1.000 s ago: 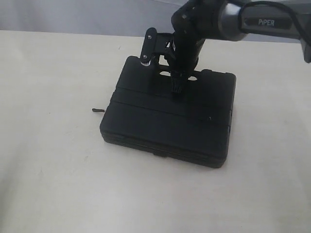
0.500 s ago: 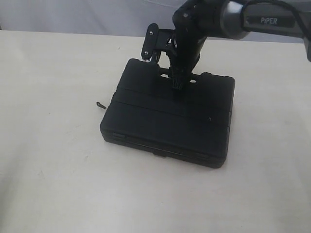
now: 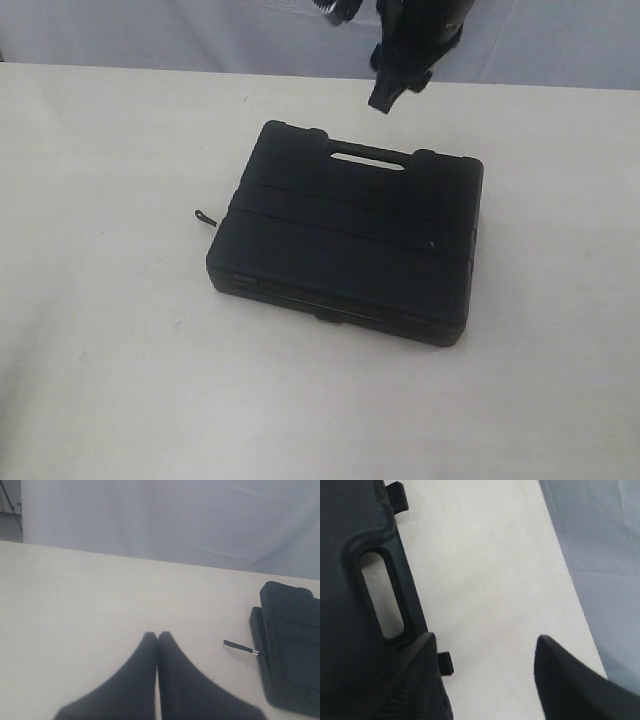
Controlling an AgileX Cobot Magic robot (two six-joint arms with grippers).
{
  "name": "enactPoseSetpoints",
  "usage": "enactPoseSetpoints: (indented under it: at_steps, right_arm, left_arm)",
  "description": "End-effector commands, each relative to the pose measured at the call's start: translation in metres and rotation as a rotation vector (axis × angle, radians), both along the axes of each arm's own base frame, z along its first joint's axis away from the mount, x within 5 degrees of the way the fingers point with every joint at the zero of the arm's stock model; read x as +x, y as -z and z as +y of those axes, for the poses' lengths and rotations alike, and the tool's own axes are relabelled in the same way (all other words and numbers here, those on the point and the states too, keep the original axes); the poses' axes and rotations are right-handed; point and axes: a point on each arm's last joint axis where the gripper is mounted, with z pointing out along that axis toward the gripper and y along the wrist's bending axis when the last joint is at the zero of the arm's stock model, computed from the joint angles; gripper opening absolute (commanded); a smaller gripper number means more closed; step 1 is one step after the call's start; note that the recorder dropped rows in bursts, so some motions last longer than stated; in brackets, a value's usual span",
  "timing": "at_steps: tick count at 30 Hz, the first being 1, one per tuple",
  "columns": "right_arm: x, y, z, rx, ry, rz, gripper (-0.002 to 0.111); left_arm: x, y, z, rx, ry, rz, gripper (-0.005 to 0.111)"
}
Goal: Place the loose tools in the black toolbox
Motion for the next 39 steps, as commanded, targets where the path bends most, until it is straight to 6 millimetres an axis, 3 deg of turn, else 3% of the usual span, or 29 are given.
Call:
enactPoseSetpoints:
  at_steps: [1, 3, 9, 12, 15, 20, 21, 24, 30, 35, 39]
  right_arm:
    - [-0.034, -0.053, -0.018, 0.072, 0.114, -0.025, 0.026]
    - [-0.069, -0.094, -0.028, 0.191, 0.152, -0.044, 0.0]
    - [-0.143, -0.15, -0.044, 0.426, 0.163, -0.012, -0.001]
    - [-0.193, -0.168, -0.057, 0.566, 0.16, -0.036, -0.001]
    - [-0.232, -0.154, -0.061, 0.706, 0.148, 0.039, -0.001]
    - [-0.256, -0.127, -0.053, 1.132, 0.107, -0.042, -0.001]
    - [-0.264, -0.108, -0.05, 1.27, 0.141, 0.019, -0.001]
    - [-0.271, -0.076, -0.055, 1.297, 0.197, 0.04, -0.001]
    - [-0.262, -0.02, -0.069, 1.305, 0.304, -0.151, -0.001]
    - [-0.292, 0.011, -0.096, 1.343, 0.297, -0.394, -0.001]
    - [-0.303, 0.033, -0.119, 1.303, 0.438, -0.507, -0.001]
  left_arm:
    - [0.0, -0.001, 0.0, 0.003, 0.005, 0.0, 0.0]
    - [0.0, -0.001, 0.0, 0.003, 0.005, 0.0, 0.0]
    - [0.0, -0.001, 0.0, -0.006, 0.006, 0.0, 0.0]
    - [0.0, -0.001, 0.0, -0.006, 0.006, 0.0, 0.0]
    - [0.0, -0.001, 0.0, -0.006, 0.006, 0.0, 0.0]
    - [0.0, -0.001, 0.0, -0.006, 0.006, 0.0, 0.0]
    - [0.0, -0.001, 0.0, -0.006, 0.006, 0.0, 0.0]
    - [0.0, -0.001, 0.0, -0.006, 0.006, 0.0, 0.0]
    - [0.0, -0.001, 0.0, -0.006, 0.006, 0.0, 0.0]
    - [0.0, -0.001, 0.0, 0.003, 0.005, -0.001, 0.0]
    - [0.0, -0.001, 0.0, 0.003, 0.005, -0.001, 0.0]
